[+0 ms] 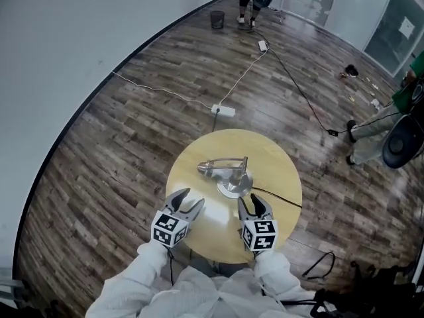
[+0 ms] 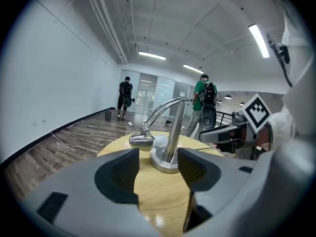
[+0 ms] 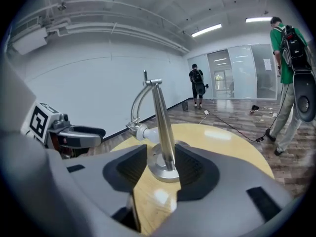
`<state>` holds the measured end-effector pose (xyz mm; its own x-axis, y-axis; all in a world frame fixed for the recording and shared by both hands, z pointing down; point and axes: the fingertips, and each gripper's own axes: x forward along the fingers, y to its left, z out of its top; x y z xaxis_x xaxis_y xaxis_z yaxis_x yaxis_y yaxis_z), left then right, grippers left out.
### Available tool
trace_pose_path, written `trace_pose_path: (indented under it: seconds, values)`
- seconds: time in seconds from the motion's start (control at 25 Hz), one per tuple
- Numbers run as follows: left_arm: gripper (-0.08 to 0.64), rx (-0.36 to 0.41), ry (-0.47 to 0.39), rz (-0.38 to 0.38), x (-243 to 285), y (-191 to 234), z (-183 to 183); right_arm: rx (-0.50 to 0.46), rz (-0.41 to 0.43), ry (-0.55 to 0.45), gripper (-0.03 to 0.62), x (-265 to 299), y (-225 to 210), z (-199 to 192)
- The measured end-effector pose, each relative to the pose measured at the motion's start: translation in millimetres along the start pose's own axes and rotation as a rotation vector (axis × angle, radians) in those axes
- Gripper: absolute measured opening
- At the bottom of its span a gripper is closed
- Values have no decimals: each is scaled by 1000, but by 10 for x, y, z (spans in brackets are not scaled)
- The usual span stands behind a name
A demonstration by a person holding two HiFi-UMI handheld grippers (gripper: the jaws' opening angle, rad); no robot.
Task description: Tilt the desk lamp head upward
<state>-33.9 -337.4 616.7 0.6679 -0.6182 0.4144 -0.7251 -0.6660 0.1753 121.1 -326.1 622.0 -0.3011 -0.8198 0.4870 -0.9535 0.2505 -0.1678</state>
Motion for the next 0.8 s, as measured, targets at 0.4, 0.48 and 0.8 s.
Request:
trace_pose_path:
  seconds: [0.4,0.48,0.8]
  values:
    - [298,68,120,-207,726,575,-236,-126,34,192,241,938,-170,-422]
    - [298,80,123,-225,824,600,-243,-145,29,195,241,1031,-192,-413]
    - [299,127,85,-321,1108,609,-185,-141,-9,286,241,1248,-313,-558]
